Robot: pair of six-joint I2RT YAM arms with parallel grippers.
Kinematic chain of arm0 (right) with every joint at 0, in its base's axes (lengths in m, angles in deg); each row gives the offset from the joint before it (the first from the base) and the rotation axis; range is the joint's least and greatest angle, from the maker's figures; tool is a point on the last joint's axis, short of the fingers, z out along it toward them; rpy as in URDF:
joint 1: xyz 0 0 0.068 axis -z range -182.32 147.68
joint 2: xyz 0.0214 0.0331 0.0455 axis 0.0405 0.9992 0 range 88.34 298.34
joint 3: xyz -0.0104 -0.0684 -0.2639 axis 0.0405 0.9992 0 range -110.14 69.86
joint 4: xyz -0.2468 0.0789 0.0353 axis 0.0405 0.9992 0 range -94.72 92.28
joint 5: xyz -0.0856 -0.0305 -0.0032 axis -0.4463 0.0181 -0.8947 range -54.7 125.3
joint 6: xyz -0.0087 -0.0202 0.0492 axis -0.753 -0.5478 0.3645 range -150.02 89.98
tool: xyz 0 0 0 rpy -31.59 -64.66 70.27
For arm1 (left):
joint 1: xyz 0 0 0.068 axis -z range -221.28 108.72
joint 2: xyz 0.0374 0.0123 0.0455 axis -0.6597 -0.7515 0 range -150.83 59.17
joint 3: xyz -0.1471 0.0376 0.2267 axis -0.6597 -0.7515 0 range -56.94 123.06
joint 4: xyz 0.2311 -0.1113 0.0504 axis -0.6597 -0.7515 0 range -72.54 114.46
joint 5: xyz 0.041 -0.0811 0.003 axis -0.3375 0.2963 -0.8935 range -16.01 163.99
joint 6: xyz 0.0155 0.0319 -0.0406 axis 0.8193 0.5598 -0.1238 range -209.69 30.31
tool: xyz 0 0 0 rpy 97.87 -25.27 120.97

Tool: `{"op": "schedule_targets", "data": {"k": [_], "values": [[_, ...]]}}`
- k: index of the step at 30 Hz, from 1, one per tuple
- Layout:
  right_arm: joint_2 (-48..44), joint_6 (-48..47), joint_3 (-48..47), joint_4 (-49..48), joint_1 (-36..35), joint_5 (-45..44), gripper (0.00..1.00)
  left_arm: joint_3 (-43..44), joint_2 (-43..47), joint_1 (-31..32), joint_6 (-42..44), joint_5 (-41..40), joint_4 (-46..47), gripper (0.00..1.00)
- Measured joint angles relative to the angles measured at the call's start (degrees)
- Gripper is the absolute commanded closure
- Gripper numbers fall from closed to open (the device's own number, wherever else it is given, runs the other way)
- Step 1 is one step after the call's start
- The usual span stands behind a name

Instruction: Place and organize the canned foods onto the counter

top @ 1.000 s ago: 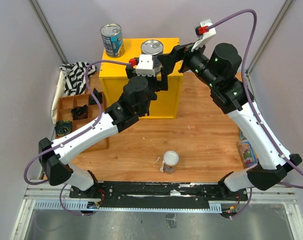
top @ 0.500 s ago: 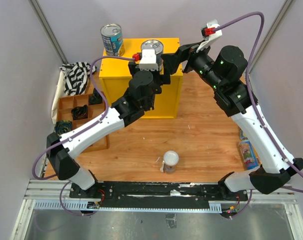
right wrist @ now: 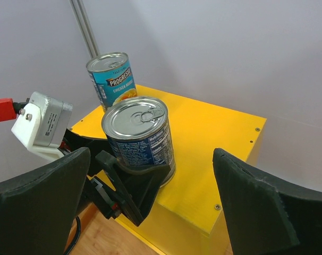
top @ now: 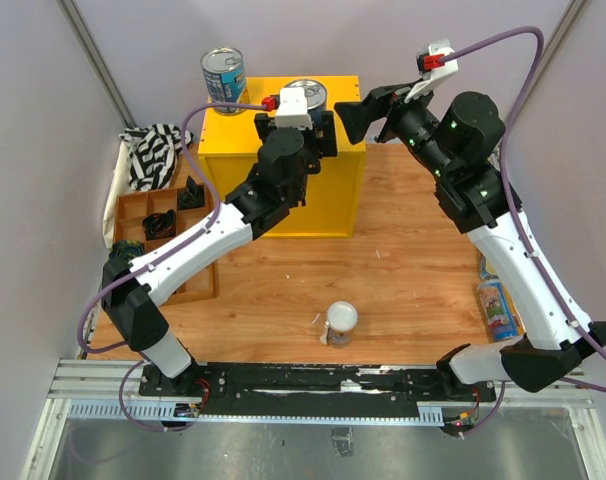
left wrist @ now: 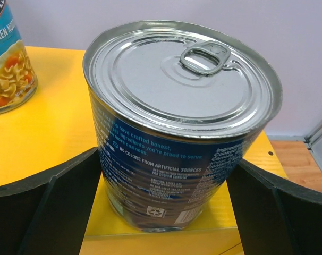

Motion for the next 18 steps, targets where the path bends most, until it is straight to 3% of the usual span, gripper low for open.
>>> {"op": "schedule_targets", "data": {"k": [18], "values": [[-0.1, 0.9, 1.1, -0.7, 1.1, 0.4, 0.02, -0.1, -0.3, -2.9, -0.8, 4.3, 0.2, 0.1]]}}
